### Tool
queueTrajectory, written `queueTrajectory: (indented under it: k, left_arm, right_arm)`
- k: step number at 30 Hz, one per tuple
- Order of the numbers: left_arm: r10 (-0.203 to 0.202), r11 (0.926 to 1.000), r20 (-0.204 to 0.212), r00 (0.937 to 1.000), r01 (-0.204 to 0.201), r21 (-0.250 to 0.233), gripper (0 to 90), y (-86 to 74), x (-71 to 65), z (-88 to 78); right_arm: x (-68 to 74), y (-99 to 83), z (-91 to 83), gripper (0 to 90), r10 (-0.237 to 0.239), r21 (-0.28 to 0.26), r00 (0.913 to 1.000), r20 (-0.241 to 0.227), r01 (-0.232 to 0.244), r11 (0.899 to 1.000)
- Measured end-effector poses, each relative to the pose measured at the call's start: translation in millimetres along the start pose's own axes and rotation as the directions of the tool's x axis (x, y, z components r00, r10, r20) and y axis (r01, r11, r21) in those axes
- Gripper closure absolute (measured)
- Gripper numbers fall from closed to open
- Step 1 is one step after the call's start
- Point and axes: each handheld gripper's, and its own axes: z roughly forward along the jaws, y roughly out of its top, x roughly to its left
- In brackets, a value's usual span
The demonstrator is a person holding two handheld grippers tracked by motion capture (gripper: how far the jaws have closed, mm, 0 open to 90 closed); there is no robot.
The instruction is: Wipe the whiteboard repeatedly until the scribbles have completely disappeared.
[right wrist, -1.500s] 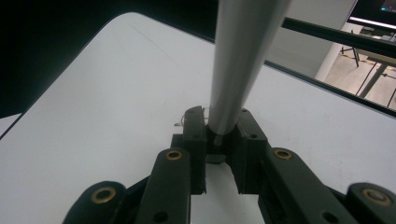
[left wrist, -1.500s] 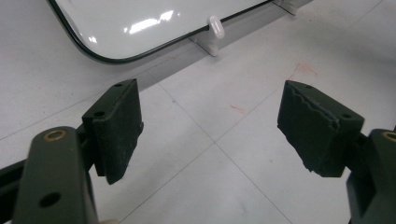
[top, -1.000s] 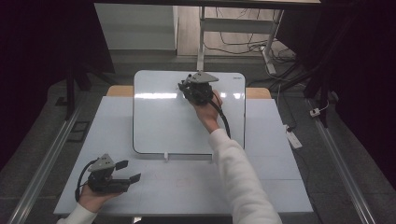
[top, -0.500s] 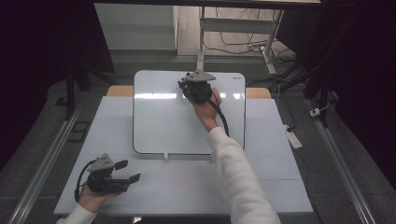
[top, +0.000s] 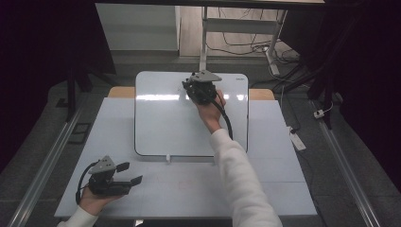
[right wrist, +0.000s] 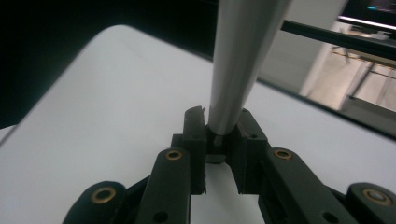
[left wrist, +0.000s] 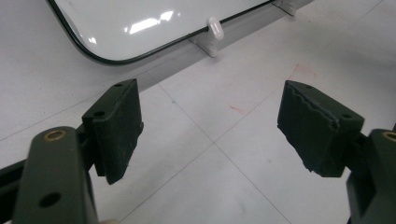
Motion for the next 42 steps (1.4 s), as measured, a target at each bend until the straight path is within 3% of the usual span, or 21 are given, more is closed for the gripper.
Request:
queueTrajectory:
  k: [3, 5, 8, 10, 11, 14, 17, 20, 23, 25, 29, 31, 36, 39, 42]
  left_arm:
    - [0.001, 1.0, 0.0, 1.0, -0.001, -0.005, 22.4, -0.4, -0.4, -1.4]
    - [0.0, 1.0, -0.002, 1.0, 0.0, -0.008, 22.4, -0.5, -0.5, -2.3]
    - [0.003, 1.0, -0.002, 1.0, -0.003, -0.005, 22.3, -0.4, -1.1, -2.2]
    - [0.004, 1.0, -0.001, 1.0, -0.004, -0.005, 22.3, -0.2, -1.3, -2.2]
    - [0.004, 1.0, -0.002, 1.0, -0.004, -0.006, 22.3, -0.1, -1.2, -2.3]
    - [0.0, 1.0, -0.002, 1.0, 0.0, -0.008, 22.3, -0.3, -0.6, -2.5]
    - [0.002, 1.0, -0.003, 1.0, -0.002, -0.009, 22.3, -0.6, -1.2, -3.0]
    - [0.001, 0.9999, -0.006, 1.0, -0.001, -0.011, 22.3, -0.6, -1.4, -3.4]
    - [0.0, 1.0, -0.004, 1.0, 0.0, -0.007, 22.3, -0.7, -0.5, -2.7]
    - [0.001, 1.0, -0.005, 1.0, -0.002, -0.009, 22.3, -0.5, -0.6, -2.9]
    - [0.0, 1.0, -0.006, 1.0, 0.0, -0.007, 22.3, -0.7, 0.2, -2.5]
    - [-0.001, 1.0, -0.007, 1.0, 0.001, -0.006, 22.3, -0.8, -0.1, -2.4]
    - [-0.002, 0.9999, -0.009, 1.0, 0.002, -0.013, 22.3, -1.4, -0.3, -4.0]
    - [-0.002, 1.0, -0.009, 1.0, 0.002, -0.008, 22.3, -1.4, 0.7, -3.0]
    - [0.002, 1.0, -0.007, 1.0, -0.002, -0.006, 22.3, -0.8, -0.4, -2.8]
  right_arm:
    - [15.4, -1.7, 6.7, 77.2, -0.05, 0.026, 0.998, -0.04, 0.051, 0.998]
    - [16.3, -0.2, 8.3, 77.2, -0.065, 0.03, 0.9971, -0.039, 0.066, 0.997]
    - [5.5, 5.6, 6.3, 77.2, -0.031, 0.006, 0.9994, 0.018, 0.031, 1.0]
    - [0.1, 7.0, 5.7, 77.2, -0.002, 0.0, 0.9998, 0.021, 0.002, 1.0]
    - [1.9, 6.3, 6.0, 77.2, -0.007, 0.002, 0.9997, 0.022, 0.007, 1.0]
    - [15.0, 2.4, 8.2, 77.1, -0.056, 0.027, 0.9979, -0.033, 0.056, 0.998]
    - [20.9, 0.0, 9.4, 77.1, -0.07, 0.032, 0.9966, -0.043, 0.072, 0.997]
    - [14.0, 2.9, 8.6, 77.2, -0.063, 0.02, 0.998, 0.0, 0.063, 0.998]
    - [1.5, 7.6, 7.3, 77.1, -0.024, -0.004, 0.9989, 0.04, 0.024, 1.0]
    - [-2.5, 7.9, 7.9, 77.1, -0.003, -0.013, 0.9995, 0.031, 0.003, 1.0]
    - [12.0, 4.0, 9.8, 77.1, -0.047, 0.011, 0.9988, -0.015, 0.048, 0.999]
    - [14.7, 3.9, 10.0, 77.1, -0.07, 0.016, 0.9975, -0.014, 0.07, 0.997]
    - [-14.1, 5.6, -0.3, 77.1, 0.038, -0.026, 0.9961, 0.079, -0.037, 0.999]
    - [-21.3, 6.1, -6.2, 77.1, 0.045, -0.032, 0.9954, 0.085, -0.042, 0.999]
    - [-17.8, 5.1, -5.0, 77.1, 0.039, -0.025, 0.9963, 0.077, -0.037, 0.999]
